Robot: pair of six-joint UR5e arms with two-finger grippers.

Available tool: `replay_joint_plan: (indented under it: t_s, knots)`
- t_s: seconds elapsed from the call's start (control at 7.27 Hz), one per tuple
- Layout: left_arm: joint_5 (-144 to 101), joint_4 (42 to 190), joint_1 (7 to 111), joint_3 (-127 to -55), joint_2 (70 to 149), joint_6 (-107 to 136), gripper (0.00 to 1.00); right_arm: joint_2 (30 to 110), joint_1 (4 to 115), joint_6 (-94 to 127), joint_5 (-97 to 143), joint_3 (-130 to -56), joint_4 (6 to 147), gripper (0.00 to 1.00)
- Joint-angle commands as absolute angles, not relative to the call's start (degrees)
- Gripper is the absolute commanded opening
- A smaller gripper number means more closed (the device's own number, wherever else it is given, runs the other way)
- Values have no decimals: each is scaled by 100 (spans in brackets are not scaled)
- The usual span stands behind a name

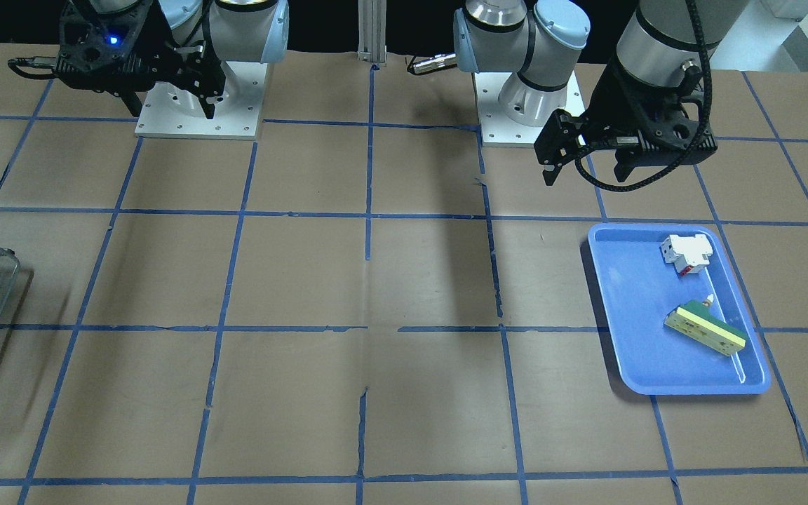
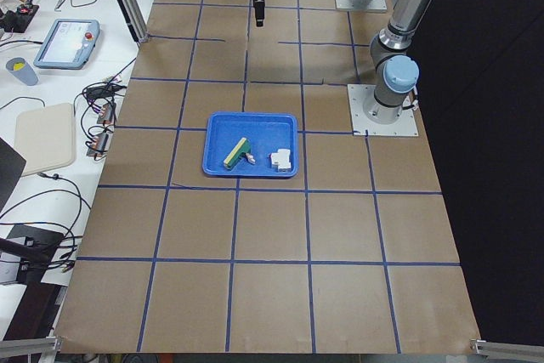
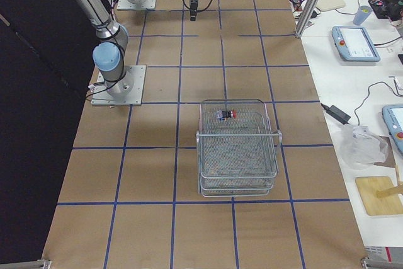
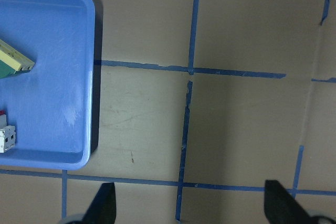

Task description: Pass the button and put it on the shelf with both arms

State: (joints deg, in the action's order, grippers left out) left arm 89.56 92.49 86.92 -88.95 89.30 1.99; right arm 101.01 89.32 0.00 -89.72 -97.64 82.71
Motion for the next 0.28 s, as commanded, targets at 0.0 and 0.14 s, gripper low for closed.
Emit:
replay_joint_plan:
  t_s: [0.0, 0.14]
  knots:
    - [8956, 9246, 8684, -8895, 8930, 185, 100, 10107, 8930, 0, -8965, -9756, 8271, 100]
    - [8956, 9246, 8692, -8895, 8930, 193, 100, 10107, 8938, 0, -8965, -9747, 8271, 100]
